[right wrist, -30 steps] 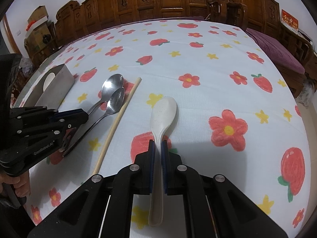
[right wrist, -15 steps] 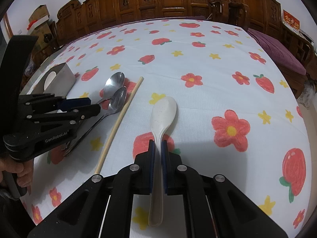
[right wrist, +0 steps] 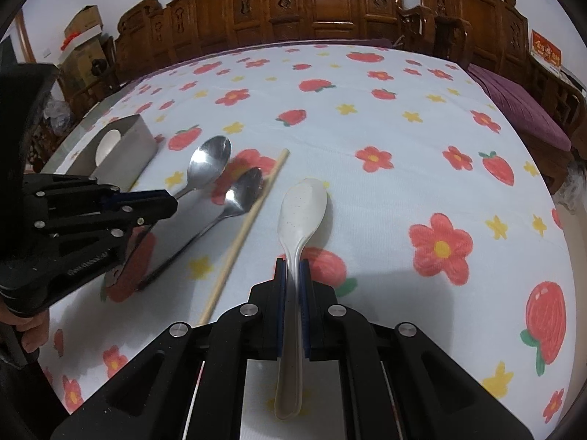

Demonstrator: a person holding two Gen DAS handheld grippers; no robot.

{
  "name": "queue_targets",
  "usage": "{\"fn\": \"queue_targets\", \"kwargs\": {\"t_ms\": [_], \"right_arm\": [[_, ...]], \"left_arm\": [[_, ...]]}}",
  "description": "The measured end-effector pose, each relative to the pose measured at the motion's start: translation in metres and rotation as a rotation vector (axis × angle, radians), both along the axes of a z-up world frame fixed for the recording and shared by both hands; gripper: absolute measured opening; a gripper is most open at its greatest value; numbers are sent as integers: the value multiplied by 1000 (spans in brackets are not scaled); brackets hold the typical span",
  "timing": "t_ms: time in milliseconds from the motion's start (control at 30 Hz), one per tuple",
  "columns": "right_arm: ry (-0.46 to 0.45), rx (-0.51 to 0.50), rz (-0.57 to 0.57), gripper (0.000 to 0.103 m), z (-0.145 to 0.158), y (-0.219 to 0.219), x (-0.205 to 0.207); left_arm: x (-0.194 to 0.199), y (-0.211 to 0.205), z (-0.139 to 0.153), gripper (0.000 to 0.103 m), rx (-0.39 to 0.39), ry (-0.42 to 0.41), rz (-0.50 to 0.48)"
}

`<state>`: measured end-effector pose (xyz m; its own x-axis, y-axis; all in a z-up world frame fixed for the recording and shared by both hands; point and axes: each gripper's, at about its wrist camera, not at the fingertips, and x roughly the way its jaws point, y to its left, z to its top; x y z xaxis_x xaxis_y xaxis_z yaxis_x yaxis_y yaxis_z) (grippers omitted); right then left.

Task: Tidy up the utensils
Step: 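Lift the large steel spoon and carry it over the tray with the left gripper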

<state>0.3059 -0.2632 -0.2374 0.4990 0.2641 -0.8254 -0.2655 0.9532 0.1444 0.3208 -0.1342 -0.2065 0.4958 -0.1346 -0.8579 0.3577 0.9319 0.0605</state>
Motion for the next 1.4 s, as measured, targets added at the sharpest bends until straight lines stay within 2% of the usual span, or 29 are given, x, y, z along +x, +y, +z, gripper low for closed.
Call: {"fn": "queue_targets", "kwargs": {"t_ms": [633, 1000, 1400], "right_arm": [[-86, 54, 82, 8, 38, 37, -24], [-132, 67, 144, 8, 57, 66, -40], [-139, 47, 170, 8, 55, 82, -45]], "left_arm": [[-29, 34, 53, 5, -39, -90, 33], [-39, 74, 66, 5, -61, -117, 92], [-28, 134, 66, 5, -88, -134, 182]]}}
